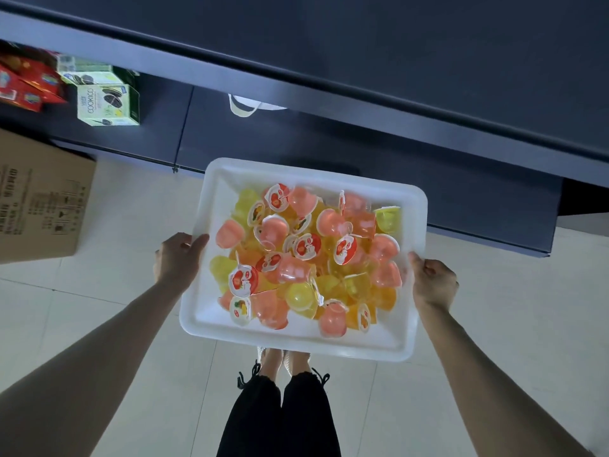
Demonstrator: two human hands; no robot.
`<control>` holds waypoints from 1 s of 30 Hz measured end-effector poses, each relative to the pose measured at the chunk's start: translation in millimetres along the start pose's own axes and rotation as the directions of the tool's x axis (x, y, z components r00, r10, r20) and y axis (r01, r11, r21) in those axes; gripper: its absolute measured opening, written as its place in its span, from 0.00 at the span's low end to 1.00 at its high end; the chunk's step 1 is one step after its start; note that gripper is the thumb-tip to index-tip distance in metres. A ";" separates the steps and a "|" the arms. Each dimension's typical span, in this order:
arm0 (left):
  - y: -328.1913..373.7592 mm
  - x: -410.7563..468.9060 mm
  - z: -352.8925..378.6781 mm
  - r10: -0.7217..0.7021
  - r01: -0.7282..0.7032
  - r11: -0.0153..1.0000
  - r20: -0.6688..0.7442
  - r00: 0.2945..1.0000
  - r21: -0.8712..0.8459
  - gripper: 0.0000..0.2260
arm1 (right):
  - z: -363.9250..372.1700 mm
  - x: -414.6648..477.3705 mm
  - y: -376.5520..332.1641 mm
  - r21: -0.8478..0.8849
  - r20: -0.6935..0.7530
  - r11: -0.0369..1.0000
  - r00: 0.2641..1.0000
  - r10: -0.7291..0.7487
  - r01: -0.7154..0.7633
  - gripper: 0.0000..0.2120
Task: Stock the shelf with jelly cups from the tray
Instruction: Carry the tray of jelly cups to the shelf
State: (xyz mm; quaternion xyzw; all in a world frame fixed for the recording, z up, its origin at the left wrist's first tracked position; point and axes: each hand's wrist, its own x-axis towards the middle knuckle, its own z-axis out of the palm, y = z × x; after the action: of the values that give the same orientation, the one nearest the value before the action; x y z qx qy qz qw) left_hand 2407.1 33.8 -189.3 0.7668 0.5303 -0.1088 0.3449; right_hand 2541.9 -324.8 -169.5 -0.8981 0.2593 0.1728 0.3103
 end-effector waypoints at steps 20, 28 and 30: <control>-15.3 11.8 15.7 0.063 -0.066 0.995 0.040 0.997 0.080 0.14 | 26.0 3.1 22.9 -0.013 -0.015 0.999 0.999 0.039 -0.039 0.25; -4.1 7.7 16.2 0.053 -0.065 0.989 0.089 0.995 0.131 0.16 | 22.0 -3.2 32.3 -0.041 0.035 0.997 0.997 0.063 -0.062 0.21; -3.4 1.2 15.6 0.045 -0.064 0.986 0.125 0.991 0.155 0.16 | 20.4 -9.0 32.1 -0.039 0.061 0.998 0.997 0.047 -0.045 0.16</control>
State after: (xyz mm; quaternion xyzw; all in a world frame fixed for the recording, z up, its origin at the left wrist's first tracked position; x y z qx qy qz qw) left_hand 2407.7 25.3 -202.9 0.7980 0.4768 -0.1875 0.3174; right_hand 2513.2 -330.0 -195.5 -0.8918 0.2668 0.2126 0.2970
